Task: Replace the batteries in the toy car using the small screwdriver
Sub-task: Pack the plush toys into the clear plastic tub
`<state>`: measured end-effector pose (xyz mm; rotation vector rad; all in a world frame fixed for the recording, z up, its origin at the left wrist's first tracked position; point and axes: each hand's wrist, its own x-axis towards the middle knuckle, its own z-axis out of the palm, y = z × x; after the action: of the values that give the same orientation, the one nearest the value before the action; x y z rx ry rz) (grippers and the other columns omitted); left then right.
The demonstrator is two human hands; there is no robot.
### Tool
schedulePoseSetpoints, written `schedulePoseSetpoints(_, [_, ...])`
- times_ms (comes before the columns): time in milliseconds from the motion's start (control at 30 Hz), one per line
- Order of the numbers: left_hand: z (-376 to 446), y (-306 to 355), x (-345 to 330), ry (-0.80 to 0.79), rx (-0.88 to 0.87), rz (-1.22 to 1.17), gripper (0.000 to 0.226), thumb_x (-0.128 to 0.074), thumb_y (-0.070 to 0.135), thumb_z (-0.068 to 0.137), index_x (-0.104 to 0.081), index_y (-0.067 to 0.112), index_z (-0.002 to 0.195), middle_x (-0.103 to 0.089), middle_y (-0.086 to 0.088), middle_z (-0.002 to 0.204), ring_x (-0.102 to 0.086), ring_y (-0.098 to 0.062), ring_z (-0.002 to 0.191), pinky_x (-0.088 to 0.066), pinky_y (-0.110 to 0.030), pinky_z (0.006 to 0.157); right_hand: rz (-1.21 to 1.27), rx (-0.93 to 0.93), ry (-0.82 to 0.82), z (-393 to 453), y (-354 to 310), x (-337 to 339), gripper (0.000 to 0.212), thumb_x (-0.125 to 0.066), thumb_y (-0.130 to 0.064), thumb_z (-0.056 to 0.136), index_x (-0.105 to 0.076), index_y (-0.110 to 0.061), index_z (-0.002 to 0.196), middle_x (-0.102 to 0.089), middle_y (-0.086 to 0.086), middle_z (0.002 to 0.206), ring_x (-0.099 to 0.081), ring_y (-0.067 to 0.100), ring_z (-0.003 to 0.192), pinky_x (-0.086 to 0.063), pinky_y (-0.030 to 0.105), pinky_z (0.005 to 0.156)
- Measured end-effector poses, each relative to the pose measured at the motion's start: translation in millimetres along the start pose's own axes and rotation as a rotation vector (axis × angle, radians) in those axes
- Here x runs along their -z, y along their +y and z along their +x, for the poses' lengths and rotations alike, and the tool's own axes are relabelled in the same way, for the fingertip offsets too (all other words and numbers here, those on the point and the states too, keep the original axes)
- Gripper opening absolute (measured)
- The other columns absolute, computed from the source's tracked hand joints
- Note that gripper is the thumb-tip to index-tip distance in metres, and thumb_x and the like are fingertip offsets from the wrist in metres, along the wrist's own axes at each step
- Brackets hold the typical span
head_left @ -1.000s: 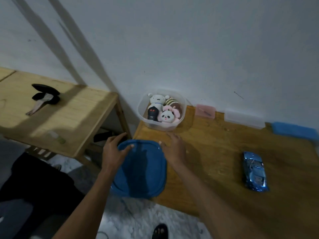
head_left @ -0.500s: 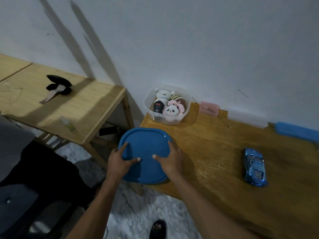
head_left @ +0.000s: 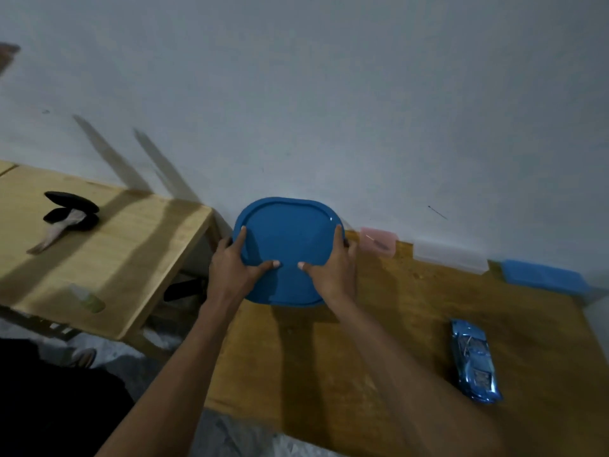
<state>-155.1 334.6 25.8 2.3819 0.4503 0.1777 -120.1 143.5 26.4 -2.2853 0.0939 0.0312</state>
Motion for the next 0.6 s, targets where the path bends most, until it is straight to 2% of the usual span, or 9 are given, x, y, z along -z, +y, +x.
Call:
schedulePoseSetpoints(133, [47.9,16.0,-18.9,-0.012,-0.064,0.021,0.107,-0.079,0.063,0.073,-0.034,0.015,0.156,-0.049,-0.015,0.144,-0.052,-0.033,0.126,-0.051,-0.044,0.098,-0.025,-0.047,0.048,49.1,3.9,-3.8,0.111,-0.084,-0.044,0.075,-0.012,-0.028,0.158,-0.03,0.006,0.14,-0.042,0.028,0.13,-0.051,0.038,0.098])
schedulePoseSetpoints(333, [92.1,13.0,-48.2,-0.037,-0.09,0.002,0.104,-0.081,0.06,0.072,-0.04,0.012,0.154,-0.048,-0.013,0.147,-0.051,-0.031,0.131,-0.049,-0.043,0.103,-0.031,-0.151,0.06,91.2,17.4,-25.8,0.112,-0.084,-0.047,0.075,-0.013,-0.026,0.158,-0.03,0.006,0.141,-0.038,0.029,0.135,-0.047,0.046,0.105])
schedulePoseSetpoints(400, [99.6,8.6,-56.5,-0.047,-0.089,-0.001,0.104,-0.081,0.06,0.072,-0.04,0.01,0.153,-0.049,-0.013,0.146,-0.05,-0.031,0.13,-0.049,-0.043,0.104,-0.048,-0.161,0.069,98.7,22.0,-33.8,0.111,-0.083,-0.048,0.076,-0.012,-0.025,0.159,-0.03,0.007,0.143,-0.035,0.03,0.137,-0.046,0.047,0.107])
schedulePoseSetpoints(533, [109.1,-6.0,-63.9,-0.048,-0.105,0.007,0.111,-0.07,0.076,0.067,-0.041,0.011,0.152,-0.05,-0.009,0.145,-0.052,-0.029,0.129,-0.053,-0.046,0.103,-0.093,-0.158,0.058,101.7,28.0,-42.7,0.11,-0.078,-0.05,0.08,-0.008,-0.023,0.16,-0.022,0.006,0.157,-0.024,0.029,0.144,-0.038,0.043,0.111])
schedulePoseSetpoints(600, [110.0,-11.0,-63.7,-0.038,-0.099,-0.002,0.106,-0.076,0.067,0.07,-0.043,0.009,0.151,-0.05,-0.01,0.147,-0.051,-0.03,0.131,-0.051,-0.044,0.103,-0.081,-0.146,0.04,99.3,30.9,-46.0,0.11,-0.077,-0.052,0.08,-0.008,-0.023,0.16,-0.02,0.004,0.158,-0.023,0.028,0.144,-0.037,0.041,0.112])
